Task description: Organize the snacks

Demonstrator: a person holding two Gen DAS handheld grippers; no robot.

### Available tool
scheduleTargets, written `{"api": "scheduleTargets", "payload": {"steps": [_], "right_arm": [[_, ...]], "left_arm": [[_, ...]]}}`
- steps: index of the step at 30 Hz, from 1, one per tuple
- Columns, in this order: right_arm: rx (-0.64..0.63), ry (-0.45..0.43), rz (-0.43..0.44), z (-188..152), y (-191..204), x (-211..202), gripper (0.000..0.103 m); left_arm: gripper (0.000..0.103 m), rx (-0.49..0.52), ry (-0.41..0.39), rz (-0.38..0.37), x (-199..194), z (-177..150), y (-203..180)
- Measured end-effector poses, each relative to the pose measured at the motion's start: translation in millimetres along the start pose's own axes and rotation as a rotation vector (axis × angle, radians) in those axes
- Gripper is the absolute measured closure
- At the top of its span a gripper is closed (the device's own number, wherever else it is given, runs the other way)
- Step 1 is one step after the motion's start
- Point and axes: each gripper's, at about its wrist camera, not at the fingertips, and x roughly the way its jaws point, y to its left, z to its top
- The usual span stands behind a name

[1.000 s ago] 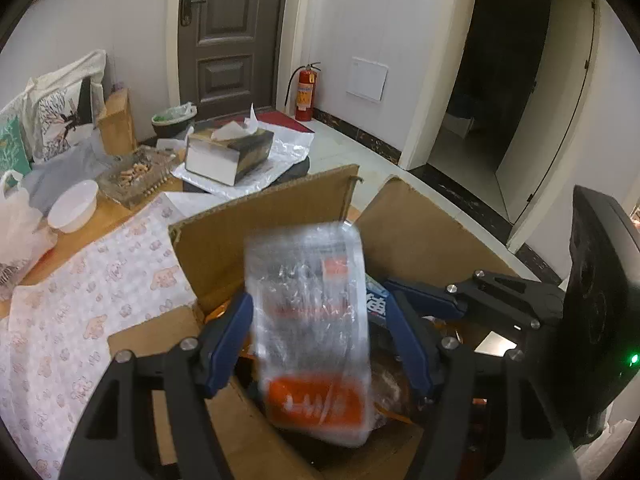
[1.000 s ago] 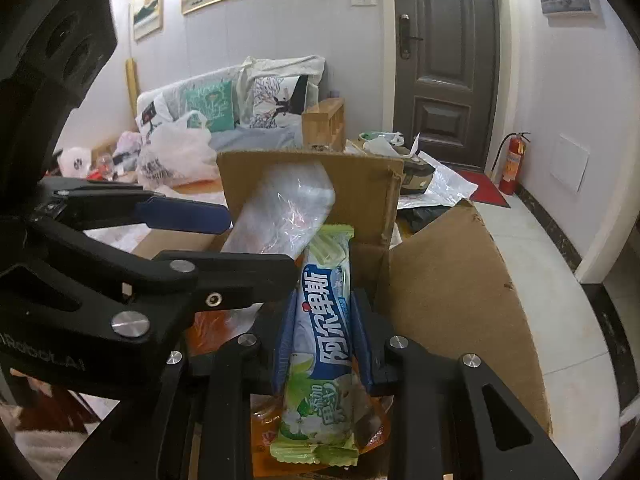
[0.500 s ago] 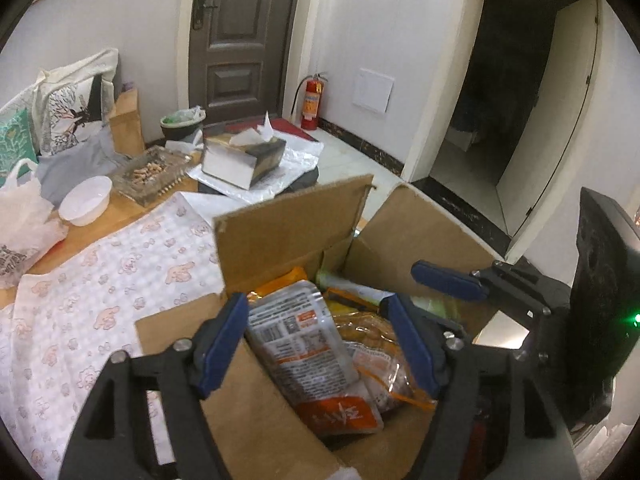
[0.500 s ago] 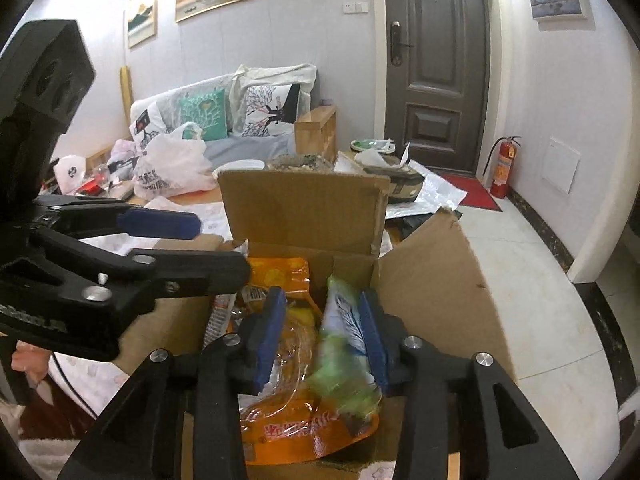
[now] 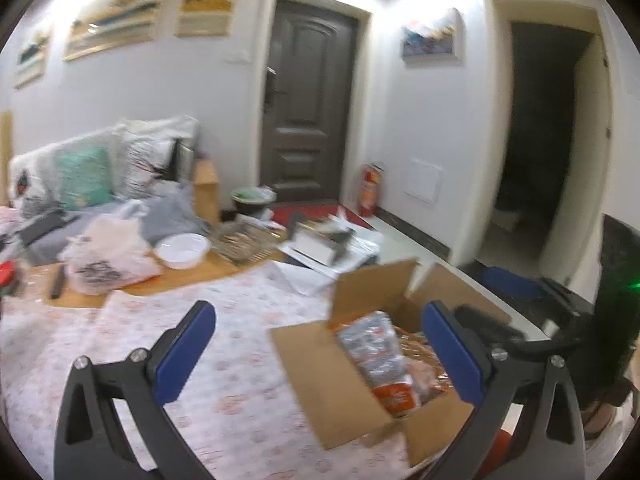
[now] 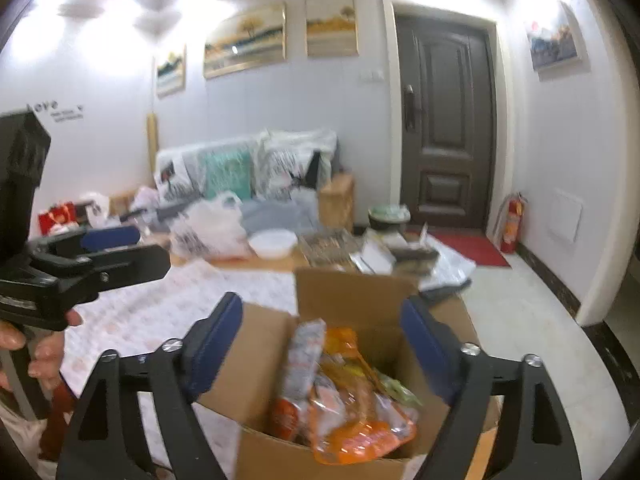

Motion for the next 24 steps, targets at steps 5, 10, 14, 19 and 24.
{"api": "scheduleTargets", "payload": {"steps": [5, 10, 14, 19, 24], "right_arm": [[-0.019, -0.103, 0.037, -3, 19, -16, 0.000], [-0.034, -0.101, 0.085, -20, 31, -13, 0.000], [0.002, -0.073, 0.102, -30, 31, -7, 0.000], [0.009, -0.067, 0.097, -33, 31, -4, 0.000], [0.013, -0.071, 0.099, -33, 29, -6, 0.000]], "left_arm": [[0.001, -0.042, -0.053, 0.121, -23, -15, 17], [0.001, -0.072, -0.040, 0.202, -19, -38, 32], [0.001, -0.070, -0.021, 0.211, -13, -47, 35], [0.001, -0.062, -0.023, 0.217, -10, -50, 35], [0.001, -0.057, -0.020, 0.217, -9, -50, 33]]}}
